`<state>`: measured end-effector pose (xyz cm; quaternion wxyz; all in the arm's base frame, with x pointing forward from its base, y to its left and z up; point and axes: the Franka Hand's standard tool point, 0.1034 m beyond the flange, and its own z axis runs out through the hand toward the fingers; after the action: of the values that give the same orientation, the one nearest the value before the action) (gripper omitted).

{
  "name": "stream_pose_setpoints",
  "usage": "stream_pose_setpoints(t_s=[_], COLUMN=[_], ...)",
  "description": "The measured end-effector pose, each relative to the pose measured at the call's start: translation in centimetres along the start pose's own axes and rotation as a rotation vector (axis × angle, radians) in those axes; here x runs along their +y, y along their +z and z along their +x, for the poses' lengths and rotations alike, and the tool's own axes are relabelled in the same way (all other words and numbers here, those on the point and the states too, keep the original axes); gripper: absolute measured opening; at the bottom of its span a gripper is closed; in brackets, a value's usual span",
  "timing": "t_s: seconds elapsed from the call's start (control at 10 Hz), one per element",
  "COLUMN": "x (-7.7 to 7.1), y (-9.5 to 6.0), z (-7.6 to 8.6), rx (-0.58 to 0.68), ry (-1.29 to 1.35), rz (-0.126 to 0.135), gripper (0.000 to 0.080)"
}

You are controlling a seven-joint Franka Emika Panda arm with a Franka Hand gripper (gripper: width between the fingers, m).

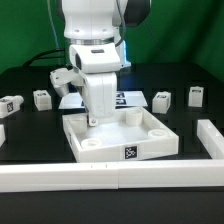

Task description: Assemble square table

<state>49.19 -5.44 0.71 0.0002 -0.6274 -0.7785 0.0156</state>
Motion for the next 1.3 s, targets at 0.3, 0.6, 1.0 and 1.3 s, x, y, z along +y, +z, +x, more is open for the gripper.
stream_pose_setpoints(t_s=[0.3, 0.6, 1.0, 1.3], x=[0.0, 0.4, 5.8, 6.5], y=[0.0, -0.1, -0.5, -0.3], z=[0.0, 1.4, 7.2, 7.4], rx=[0.0, 0.005, 0.014, 0.011], ry=[0.0, 0.106, 0.246, 0.257], rz=[0.0, -0.001, 0.0, 0.012], gripper=[0.0055, 0.0057, 0.0057, 0.0057])
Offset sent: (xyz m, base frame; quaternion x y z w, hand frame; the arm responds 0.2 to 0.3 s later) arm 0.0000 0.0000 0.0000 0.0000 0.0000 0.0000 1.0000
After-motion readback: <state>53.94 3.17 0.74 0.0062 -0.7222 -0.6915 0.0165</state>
